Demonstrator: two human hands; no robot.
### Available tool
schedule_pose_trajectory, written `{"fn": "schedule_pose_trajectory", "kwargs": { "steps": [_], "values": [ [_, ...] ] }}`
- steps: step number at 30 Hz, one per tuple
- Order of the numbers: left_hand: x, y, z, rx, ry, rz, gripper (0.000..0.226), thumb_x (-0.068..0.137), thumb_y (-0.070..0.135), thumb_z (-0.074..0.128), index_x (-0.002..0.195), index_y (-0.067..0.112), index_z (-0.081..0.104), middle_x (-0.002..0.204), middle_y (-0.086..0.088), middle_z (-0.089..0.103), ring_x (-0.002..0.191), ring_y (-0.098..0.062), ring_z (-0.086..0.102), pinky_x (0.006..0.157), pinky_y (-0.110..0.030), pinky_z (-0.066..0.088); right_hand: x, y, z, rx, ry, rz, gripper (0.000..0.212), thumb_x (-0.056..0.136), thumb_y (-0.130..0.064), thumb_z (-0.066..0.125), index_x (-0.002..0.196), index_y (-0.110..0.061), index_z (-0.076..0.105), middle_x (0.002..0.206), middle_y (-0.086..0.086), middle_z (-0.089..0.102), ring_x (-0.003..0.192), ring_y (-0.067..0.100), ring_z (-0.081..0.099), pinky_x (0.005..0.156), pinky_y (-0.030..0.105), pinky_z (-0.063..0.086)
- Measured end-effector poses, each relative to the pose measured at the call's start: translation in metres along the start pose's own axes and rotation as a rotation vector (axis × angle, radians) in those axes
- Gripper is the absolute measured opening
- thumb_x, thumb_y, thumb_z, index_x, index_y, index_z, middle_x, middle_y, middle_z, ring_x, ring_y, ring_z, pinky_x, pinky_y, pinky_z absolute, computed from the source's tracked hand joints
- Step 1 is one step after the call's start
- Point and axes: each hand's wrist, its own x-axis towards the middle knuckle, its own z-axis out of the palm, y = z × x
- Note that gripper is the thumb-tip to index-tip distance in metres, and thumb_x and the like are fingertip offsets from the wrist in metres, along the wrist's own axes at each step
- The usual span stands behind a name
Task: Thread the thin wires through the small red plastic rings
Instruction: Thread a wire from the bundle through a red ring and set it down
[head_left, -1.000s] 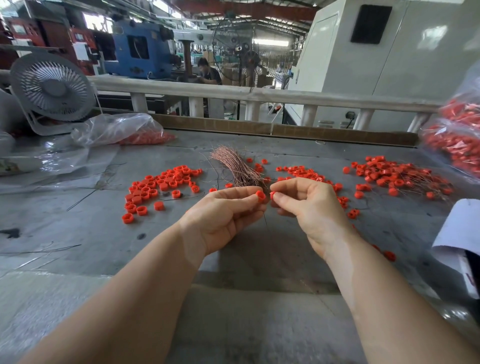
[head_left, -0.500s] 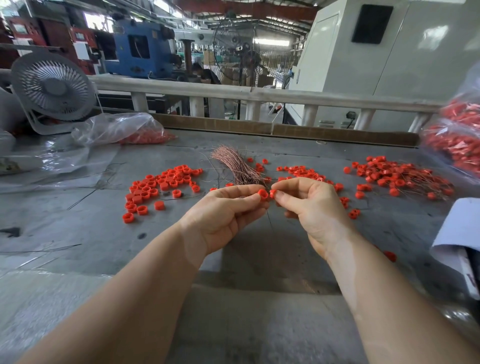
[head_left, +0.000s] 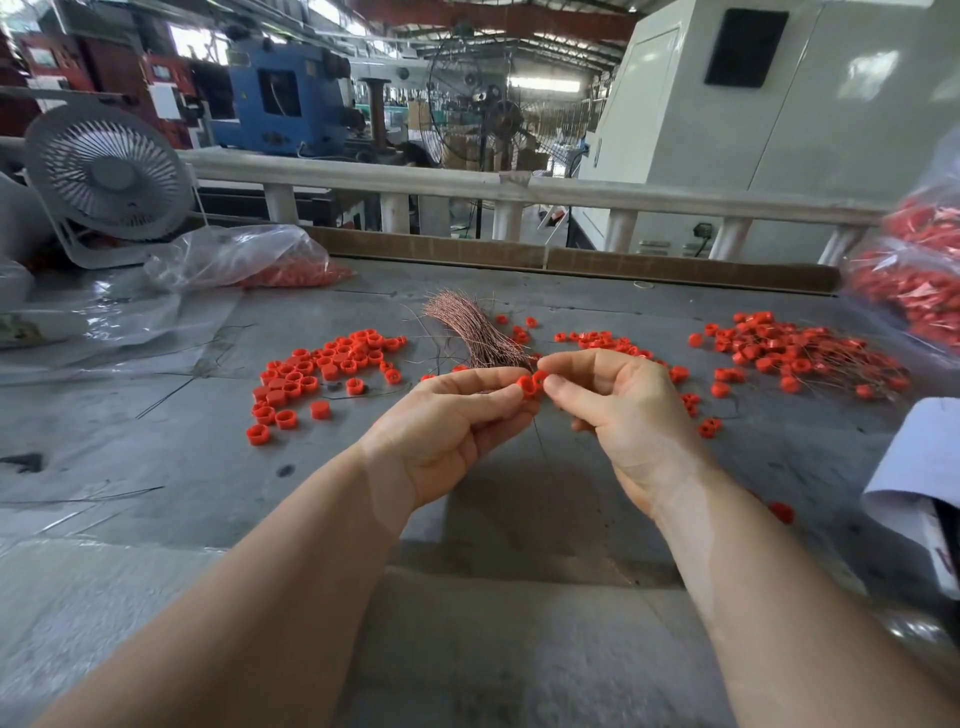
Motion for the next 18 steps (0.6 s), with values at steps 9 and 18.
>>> {"fn": "schedule_pose_trajectory", "kwargs": {
  "steps": [9, 18],
  "values": [
    [-0.0008, 0.0008, 0.0007, -0.020, -0.019, 0.002, 0.016, 0.087, -0.006, 0.050, 0.088, 0.001, 0.064, 0.074, -0.007, 0.070, 0.065, -0.010, 0.067, 0.069, -0.020, 0.056, -0.0002, -0.0012, 0.0013, 0.015, 0.025, -0.011, 0.021, 0.081, -0.007, 0.068, 0.072, -0.025, 0.071, 0.069, -0.011, 0.070, 0.063, -0.004, 0.057, 0.051, 0.010, 0.041],
    [-0.0016, 0.0016, 0.0016, -0.012, -0.012, -0.001, 0.016, 0.086, -0.005, 0.051, 0.086, 0.002, 0.065, 0.071, -0.007, 0.070, 0.063, -0.010, 0.066, 0.066, -0.019, 0.057, -0.0008, -0.0021, 0.0002, 0.006, 0.038, 0.007, 0.018, 0.082, -0.012, 0.068, 0.071, -0.025, 0.070, 0.066, -0.011, 0.069, 0.062, -0.002, 0.056, 0.049, 0.011, 0.040]
  ]
}}
